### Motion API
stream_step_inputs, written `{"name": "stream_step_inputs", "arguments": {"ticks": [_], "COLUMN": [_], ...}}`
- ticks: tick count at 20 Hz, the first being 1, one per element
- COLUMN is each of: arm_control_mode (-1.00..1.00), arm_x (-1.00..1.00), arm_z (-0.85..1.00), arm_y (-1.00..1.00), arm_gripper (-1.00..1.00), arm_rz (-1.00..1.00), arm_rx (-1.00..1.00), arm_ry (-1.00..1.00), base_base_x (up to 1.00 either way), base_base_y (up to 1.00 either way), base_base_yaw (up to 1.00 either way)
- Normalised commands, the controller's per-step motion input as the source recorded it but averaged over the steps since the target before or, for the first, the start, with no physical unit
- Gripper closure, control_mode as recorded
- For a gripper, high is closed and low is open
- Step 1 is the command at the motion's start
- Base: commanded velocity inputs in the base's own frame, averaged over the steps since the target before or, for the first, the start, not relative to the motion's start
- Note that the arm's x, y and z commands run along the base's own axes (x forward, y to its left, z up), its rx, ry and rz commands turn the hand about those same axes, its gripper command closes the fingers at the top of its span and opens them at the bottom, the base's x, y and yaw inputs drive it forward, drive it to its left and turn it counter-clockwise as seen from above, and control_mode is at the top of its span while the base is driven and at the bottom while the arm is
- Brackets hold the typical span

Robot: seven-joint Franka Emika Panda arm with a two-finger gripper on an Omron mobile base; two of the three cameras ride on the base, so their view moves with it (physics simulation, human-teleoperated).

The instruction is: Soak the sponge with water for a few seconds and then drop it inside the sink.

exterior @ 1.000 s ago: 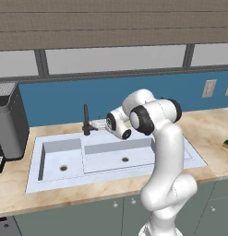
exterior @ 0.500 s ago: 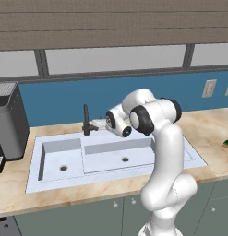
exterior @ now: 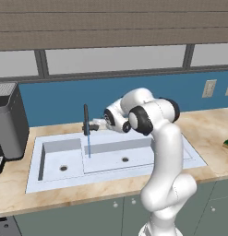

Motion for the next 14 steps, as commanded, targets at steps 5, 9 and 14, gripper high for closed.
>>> {"name": "stream_step_inputs", "arguments": {"ticks": [5, 9, 14], "arm_control_mode": [-1.00, -1.00, -1.00], "arm_x": [0.00, 0.00, 0.00], "arm_z": [-0.02, 0.37, 0.45], "arm_y": [-0.39, -0.08, -0.04], "arm_gripper": [-1.00, -1.00, -1.00], "arm_rz": [0.00, 0.00, 0.00], "arm_rx": [0.00, 0.01, 0.01], "arm_ry": [0.08, 0.00, 0.00], "base_base_x": [0.00, 0.00, 0.00], "base_base_y": [0.00, 0.00, 0.00], "base_base_yaw": [0.00, 0.00, 0.00]}}
